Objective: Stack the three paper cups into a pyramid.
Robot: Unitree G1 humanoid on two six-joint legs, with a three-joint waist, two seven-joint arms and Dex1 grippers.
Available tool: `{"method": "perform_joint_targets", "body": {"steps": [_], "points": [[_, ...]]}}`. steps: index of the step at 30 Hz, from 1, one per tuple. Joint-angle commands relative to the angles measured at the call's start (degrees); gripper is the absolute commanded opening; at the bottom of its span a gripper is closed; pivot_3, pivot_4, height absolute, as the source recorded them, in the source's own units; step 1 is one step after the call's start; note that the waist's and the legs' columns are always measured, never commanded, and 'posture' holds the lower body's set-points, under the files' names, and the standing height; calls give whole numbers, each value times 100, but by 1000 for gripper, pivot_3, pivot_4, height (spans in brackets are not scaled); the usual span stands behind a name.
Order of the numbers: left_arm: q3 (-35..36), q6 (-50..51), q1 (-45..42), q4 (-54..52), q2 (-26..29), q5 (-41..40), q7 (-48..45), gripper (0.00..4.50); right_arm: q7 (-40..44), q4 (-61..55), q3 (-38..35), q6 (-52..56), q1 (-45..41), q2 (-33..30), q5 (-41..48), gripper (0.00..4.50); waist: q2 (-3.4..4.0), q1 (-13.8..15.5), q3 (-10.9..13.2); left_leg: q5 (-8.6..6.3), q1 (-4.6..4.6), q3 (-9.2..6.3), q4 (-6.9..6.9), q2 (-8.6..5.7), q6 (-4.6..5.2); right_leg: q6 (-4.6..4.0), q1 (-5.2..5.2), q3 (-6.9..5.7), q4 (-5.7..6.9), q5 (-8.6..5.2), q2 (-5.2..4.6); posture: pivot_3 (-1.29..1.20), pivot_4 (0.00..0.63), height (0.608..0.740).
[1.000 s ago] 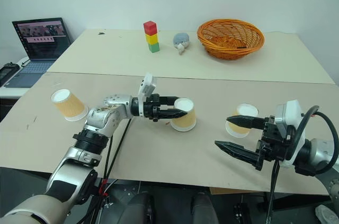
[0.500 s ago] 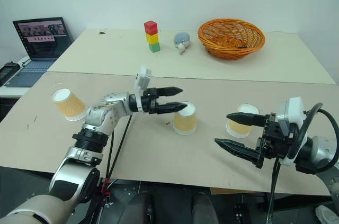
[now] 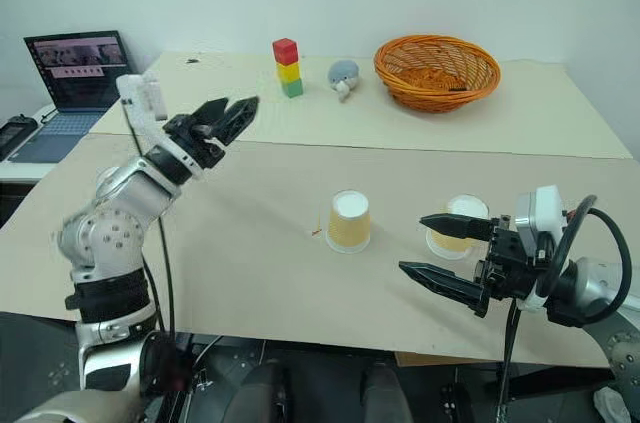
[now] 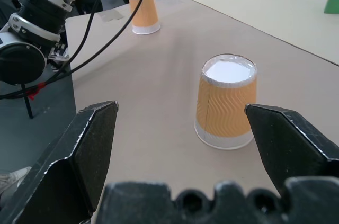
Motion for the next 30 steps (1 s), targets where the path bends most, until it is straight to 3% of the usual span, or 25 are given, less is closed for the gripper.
{"method": "perform_joint_targets", "body": {"steps": [1, 11, 18, 30], "points": [[344, -385, -53, -663, -110, 583, 1319, 4473, 73, 2, 120, -181, -187, 70, -52, 4500, 1, 25, -1, 0, -2, -2, -1, -4, -1, 1, 1, 0, 0, 1, -1, 0, 150, 629], [148, 196, 363, -1627, -281, 2087, 3482, 4473, 210, 204, 453, -244, -550, 161, -207, 4500, 1, 54, -2, 18, -12, -14, -17, -33, -33, 4, 0, 0, 5, 2, -10, 0, 150, 629], [125, 479, 1102, -1537, -218, 2686, 3620, 4473, 169, 168, 436, -200, -565, 201, -171, 4500, -2, 55, 0, 22, -11, -32, -39, -91, -39, 4, -6, -4, 16, 2, -74, 0, 150, 629], [-67, 91, 928, -819, -376, 2748, 3126, 4473, 22, 13, 190, -158, -377, 223, -34, 4500, -4, 135, 0, 39, -32, -38, -39, -103, -69, 4, -5, -15, 9, 2, -97, 0, 150, 629]]}}
